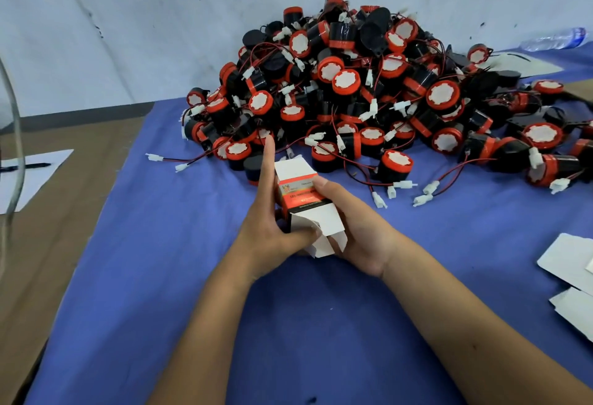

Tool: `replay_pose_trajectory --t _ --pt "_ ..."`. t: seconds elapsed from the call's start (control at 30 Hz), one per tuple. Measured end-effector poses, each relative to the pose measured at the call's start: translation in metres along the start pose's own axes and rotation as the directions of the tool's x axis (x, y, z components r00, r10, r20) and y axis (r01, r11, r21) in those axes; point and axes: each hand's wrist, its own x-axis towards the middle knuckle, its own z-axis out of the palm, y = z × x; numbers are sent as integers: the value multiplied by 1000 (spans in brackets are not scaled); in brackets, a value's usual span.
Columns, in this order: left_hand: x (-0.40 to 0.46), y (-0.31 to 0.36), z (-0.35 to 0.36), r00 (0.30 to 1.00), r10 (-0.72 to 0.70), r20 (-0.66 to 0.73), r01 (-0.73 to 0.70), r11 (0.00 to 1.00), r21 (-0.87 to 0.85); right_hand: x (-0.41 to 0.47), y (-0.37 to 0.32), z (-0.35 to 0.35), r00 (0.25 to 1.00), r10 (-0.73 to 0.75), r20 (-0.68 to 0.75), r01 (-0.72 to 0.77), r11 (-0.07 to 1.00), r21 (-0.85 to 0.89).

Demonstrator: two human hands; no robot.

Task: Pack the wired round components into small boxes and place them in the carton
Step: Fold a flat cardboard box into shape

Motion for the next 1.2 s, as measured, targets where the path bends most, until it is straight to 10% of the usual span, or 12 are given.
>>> replay_pose_trajectory --t 0.3,0.43,0.53,0.7,1.2 --pt "5 -9 -5 974 2 -227 13 998 68 1 8 0 955 -277 101 292 936 -194" --pt "11 -5 -4 882 -180 -435 3 926 -377 5 11 0 963 -260 76 267 956 -117" --pt "12 -4 4 875 -319 -364 43 800 -598 8 14 1 965 -261 35 264 958 -116" --pt "11 -4 16 945 -258 -200 130 860 -494 9 15 -3 963 -257 76 266 951 -159" --pt "14 -4 17 857 -358 -370 115 833 -541 11 20 0 951 -300 73 309 927 -215"
